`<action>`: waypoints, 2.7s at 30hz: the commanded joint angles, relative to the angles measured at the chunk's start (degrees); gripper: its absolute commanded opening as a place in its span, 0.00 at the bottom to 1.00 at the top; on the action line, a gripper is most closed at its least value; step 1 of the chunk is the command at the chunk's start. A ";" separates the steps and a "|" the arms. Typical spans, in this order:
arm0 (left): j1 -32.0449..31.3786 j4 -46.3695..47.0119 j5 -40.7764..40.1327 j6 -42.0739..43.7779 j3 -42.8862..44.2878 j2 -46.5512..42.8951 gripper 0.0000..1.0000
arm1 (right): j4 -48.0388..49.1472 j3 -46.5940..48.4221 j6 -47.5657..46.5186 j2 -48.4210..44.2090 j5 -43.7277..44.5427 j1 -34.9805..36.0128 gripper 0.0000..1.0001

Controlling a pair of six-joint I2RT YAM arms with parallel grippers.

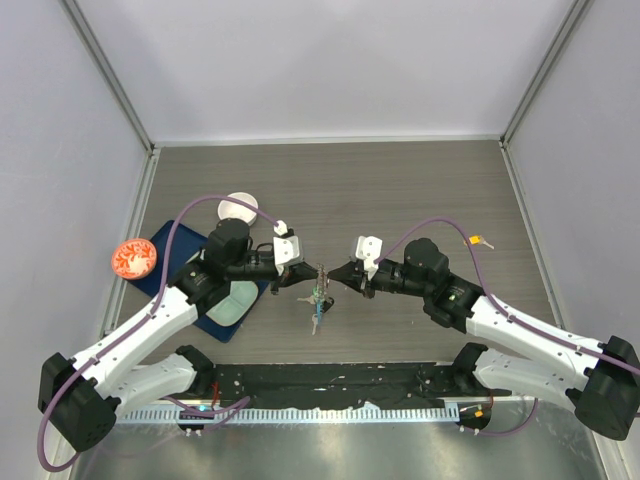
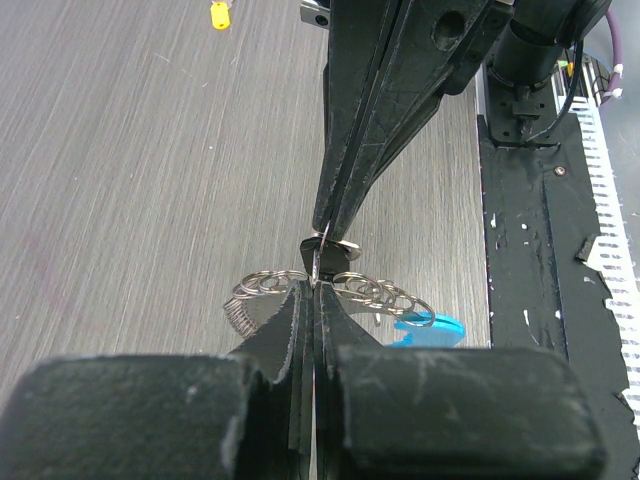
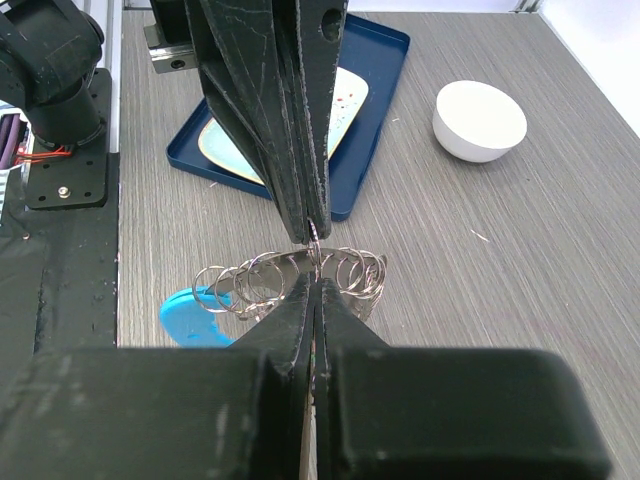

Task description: Put the keys on the keyring

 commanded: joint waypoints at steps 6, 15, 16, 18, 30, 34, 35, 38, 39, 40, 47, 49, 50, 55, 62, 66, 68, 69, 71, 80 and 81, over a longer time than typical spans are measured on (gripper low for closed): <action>-0.14 4.10 2.32 0.89 0.50 -0.90 0.00 | 2.86 0.33 0.46 -0.25 0.16 0.25 0.01; -0.14 4.10 3.03 0.89 0.59 -0.55 0.00 | 3.12 0.33 0.46 0.01 -0.10 0.25 0.01; -0.14 4.01 3.29 0.89 0.68 -0.37 0.00 | 3.12 0.33 0.46 0.01 -0.10 0.25 0.01; -0.05 4.01 3.64 0.98 0.68 -0.29 0.00 | 3.12 0.33 0.55 0.10 -0.19 0.25 0.01; -0.14 3.05 6.54 0.89 1.29 0.68 0.00 | 3.56 0.33 0.64 0.19 -0.72 0.25 0.01; -0.14 2.78 7.33 1.07 1.64 0.95 0.00 | 3.56 0.42 0.64 0.36 -1.51 0.25 0.01; -0.14 2.78 7.42 1.07 1.64 1.03 0.00 | 3.48 0.42 0.64 0.36 -1.77 0.25 0.01; -0.14 2.61 7.95 0.98 1.82 1.21 0.00 | 3.39 0.59 0.55 0.54 -2.21 0.25 0.01; -0.14 2.52 7.95 0.89 1.73 1.21 0.00 | 3.39 0.59 0.55 0.45 -2.39 0.25 0.01; -0.14 2.61 7.95 0.89 1.82 1.38 0.00 | 3.39 0.68 0.55 0.54 -2.47 0.25 0.01; -0.23 1.82 8.48 0.72 2.26 2.00 0.00 | 3.39 0.86 0.46 0.54 -3.62 0.25 0.01; -0.23 1.47 8.65 0.80 2.61 2.35 0.00 | 3.47 0.94 0.46 0.37 -3.88 0.25 0.01; -0.23 1.03 8.74 0.72 2.70 2.53 0.00 | 3.48 0.86 0.46 0.28 -3.97 0.25 0.01; -0.40 -0.03 8.48 0.80 3.31 3.58 0.00 | 3.56 1.03 0.55 -0.25 -4.14 0.25 0.01; -1.46 -2.14 6.90 1.07 4.54 5.69 0.00 | 4.44 1.64 0.90 -1.22 -4.93 0.25 0.01; -1.64 -2.14 4.71 0.63 4.54 5.87 0.00 | 5.23 1.03 1.42 -0.78 -4.67 0.25 0.01; -1.64 -2.40 3.30 0.54 4.63 6.04 0.00 | 5.23 1.21 1.69 -0.86 -4.41 0.25 0.01; -1.64 -2.84 2.86 0.45 4.89 6.13 0.00 | 5.15 1.38 2.04 -0.87 -4.24 0.25 0.01; -1.64 -3.11 1.89 0.37 5.07 6.31 0.00 | 4.97 1.73 2.22 -0.60 -3.80 0.25 0.01; -1.72 -3.38 1.10 0.10 5.43 5.87 0.00 | 3.48 3.05 3.53 1.33 -3.27 0.25 0.16; -1.72 -2.76 0.92 -0.59 5.08 5.26 0.00 | 3.39 3.05 3.54 1.16 -2.57 0.25 0.18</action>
